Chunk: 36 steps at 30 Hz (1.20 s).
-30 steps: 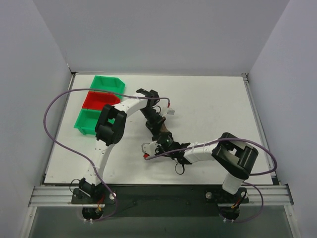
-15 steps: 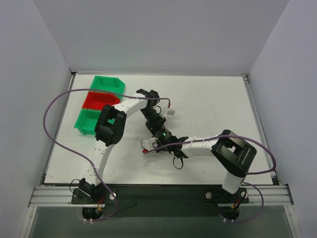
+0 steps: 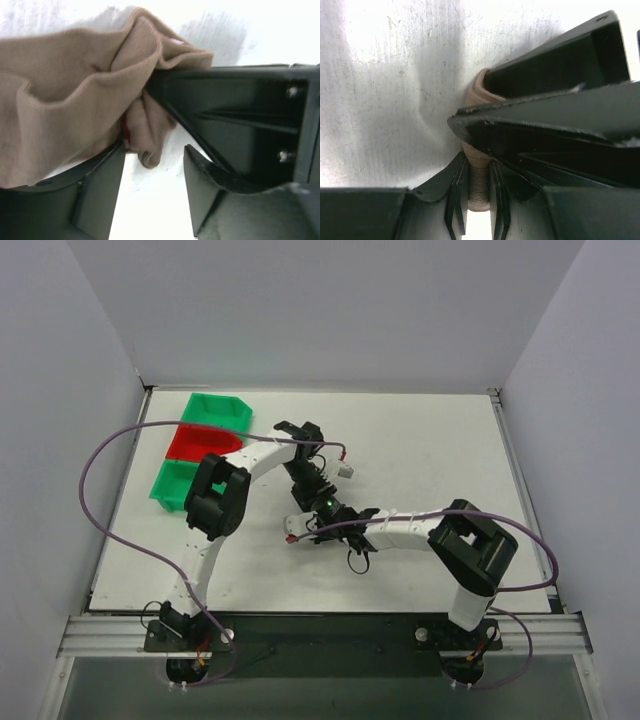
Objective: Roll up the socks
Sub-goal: Roll the sock at the center of the board.
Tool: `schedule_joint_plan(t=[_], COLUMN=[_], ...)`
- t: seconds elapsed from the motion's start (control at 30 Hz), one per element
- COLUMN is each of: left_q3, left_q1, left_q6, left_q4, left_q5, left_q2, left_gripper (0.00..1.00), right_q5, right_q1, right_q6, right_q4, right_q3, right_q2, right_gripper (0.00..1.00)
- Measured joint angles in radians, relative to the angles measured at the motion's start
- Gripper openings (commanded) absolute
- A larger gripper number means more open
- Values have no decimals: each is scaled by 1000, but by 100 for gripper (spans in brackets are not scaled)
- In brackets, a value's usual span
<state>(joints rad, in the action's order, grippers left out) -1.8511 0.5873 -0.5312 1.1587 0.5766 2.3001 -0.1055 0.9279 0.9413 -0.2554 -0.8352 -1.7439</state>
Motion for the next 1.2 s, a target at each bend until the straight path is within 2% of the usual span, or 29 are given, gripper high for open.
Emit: schedule_joint_plan(t=[0.13,0.4,0.67,0.77,0.8,0.83,0.93,1.1,1.2], left_q3=[58,206,271,343,379,421,538,647,680], left_q1=[0,-9,-48,-68,-83,-101,-190,-373,-419], left_q6=[-12,-50,-92,-56,-39,-15,65,161,191], left_q4=[-61,-261,-323,-399,-442,-490,-663,-839,-904], left_q5=[-47,-105,32,50,54,57,64,72,79], left_q2=[-50,-157,-204,-262,-295,-334,-441,-573,-611], left_gripper=[71,73,73,80,93,97,97,97,97], right_q5=[30,77,96,111,116,121,159,182,197], right_q1=[-10,-26,-35,-42,-45,-46,-41,-51,-60], right_q6=[-27,-83,-120,-133,-137,-140,-155,-180,-192], right_q4=[53,176,224,243,248,256,264,335,375], right_q3=[-32,-126,-158,-172,-176,-183,-213,-265,-298], right_q2=[-4,-37,-46,-51,-53,-55,-63,-95,-110], right_gripper=[0,0,0,0,0,0,0,0,0])
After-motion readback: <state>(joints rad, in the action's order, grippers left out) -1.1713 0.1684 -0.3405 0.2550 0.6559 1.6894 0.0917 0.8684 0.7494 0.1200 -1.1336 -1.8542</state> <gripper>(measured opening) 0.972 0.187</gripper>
